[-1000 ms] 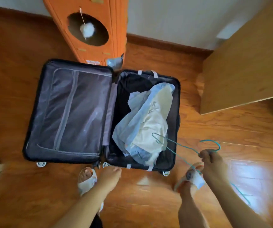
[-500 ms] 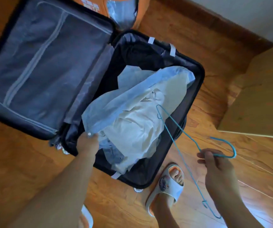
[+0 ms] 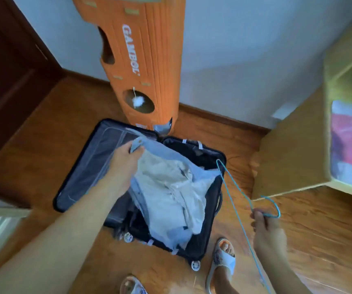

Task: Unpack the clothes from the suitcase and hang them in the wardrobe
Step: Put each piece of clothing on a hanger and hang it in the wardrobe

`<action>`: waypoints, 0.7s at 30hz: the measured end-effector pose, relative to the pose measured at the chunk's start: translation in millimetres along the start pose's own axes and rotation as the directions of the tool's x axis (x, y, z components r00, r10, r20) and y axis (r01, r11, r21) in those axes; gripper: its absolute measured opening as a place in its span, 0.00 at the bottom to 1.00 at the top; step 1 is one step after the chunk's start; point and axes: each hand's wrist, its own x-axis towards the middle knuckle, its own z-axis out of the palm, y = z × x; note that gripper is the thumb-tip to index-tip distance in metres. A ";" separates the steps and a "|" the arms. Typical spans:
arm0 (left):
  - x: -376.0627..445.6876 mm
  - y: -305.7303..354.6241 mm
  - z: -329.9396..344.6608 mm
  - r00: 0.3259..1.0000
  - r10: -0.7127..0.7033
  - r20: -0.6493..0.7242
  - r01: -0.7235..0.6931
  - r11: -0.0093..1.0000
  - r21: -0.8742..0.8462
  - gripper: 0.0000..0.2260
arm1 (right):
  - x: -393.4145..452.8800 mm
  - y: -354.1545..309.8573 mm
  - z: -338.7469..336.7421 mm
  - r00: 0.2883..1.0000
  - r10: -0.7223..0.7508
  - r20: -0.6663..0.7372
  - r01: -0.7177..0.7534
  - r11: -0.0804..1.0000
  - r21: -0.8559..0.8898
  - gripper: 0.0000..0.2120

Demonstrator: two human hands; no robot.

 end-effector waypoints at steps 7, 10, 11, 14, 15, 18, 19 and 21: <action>-153.1 231.7 -77.9 0.893 0.368 0.258 -0.438 0.841 0.318 0.07 | -27.6 -180.0 -76.6 0.865 -0.413 0.286 0.412 0.909 0.065 0.10; -215.5 283.0 -94.2 0.857 0.482 0.182 -0.514 0.777 0.364 0.08 | -32.9 -247.2 -62.5 0.676 -0.563 0.475 0.596 0.797 0.097 0.27; -236.7 294.2 -96.5 0.851 0.507 0.136 -0.518 0.771 0.370 0.08 | -38.4 -259.6 -48.9 0.614 -0.603 0.509 0.646 0.755 0.115 0.29; -299.7 316.1 -108.1 0.808 0.582 -0.097 -0.476 0.740 0.476 0.08 | -68.4 -275.9 -5.4 0.529 -0.646 0.550 0.698 0.700 0.152 0.30; -318.3 319.3 -119.7 0.775 0.605 -0.182 -0.426 0.714 0.556 0.08 | -84.2 -282.9 -4.7 0.531 -0.650 0.543 0.704 0.696 0.143 0.26; -380.1 311.8 -178.3 0.691 0.568 -0.447 -0.142 0.713 0.686 0.10 | -107.4 -320.7 -15.3 0.494 -0.710 0.502 0.765 0.629 0.138 0.14; -405.2 301.4 -202.1 0.655 0.526 -0.543 -0.059 0.752 0.657 0.12 | -114.6 -342.7 -23.0 0.446 -0.732 0.515 0.789 0.593 0.161 0.15; -458.4 280.4 -240.6 0.564 0.458 -0.687 0.044 0.814 0.579 0.16 | -140.9 -390.9 -43.0 0.317 -0.773 0.550 0.854 0.484 0.189 0.13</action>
